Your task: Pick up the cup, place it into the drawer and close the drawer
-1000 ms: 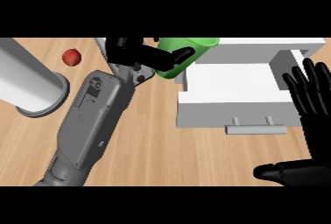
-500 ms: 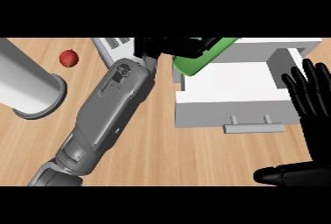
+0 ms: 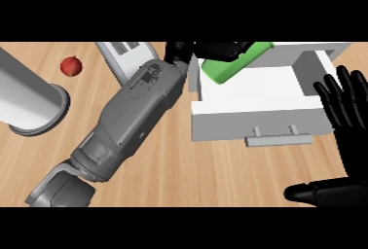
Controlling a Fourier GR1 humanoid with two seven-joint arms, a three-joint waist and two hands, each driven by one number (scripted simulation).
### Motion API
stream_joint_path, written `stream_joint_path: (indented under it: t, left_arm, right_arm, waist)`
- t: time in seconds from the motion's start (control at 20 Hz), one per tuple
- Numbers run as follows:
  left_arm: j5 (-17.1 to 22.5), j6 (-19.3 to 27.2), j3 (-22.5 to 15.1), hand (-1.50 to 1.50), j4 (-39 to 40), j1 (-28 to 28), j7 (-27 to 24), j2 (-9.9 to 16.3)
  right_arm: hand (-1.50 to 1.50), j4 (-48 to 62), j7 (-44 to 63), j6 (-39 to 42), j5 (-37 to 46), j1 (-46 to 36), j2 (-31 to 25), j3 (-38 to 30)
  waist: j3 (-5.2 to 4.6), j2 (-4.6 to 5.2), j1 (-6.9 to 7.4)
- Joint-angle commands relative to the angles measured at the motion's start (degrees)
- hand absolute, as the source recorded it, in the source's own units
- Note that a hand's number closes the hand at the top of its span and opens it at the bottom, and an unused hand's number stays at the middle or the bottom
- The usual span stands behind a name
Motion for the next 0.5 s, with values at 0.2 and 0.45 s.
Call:
stream_joint_path:
  t: [0.2, 0.45]
  left_arm:
    - [5.56, 1.45, -9.18, 1.5, 7.71, -3.07, -3.4, -0.01]
    - [7.71, 2.4, -13.28, 1.5, 9.51, -4.58, -1.46, -0.01]
  right_arm:
    - [-1.5, 0.63, 1.64, 0.23, -0.91, -3.14, -0.32, 0.7]
    - [-1.5, 3.62, -0.99, 0.68, -0.02, -2.99, 0.29, 0.88]
  waist:
    - [0.02, 0.43, -1.73]
    - [0.05, 0.5, -2.07]
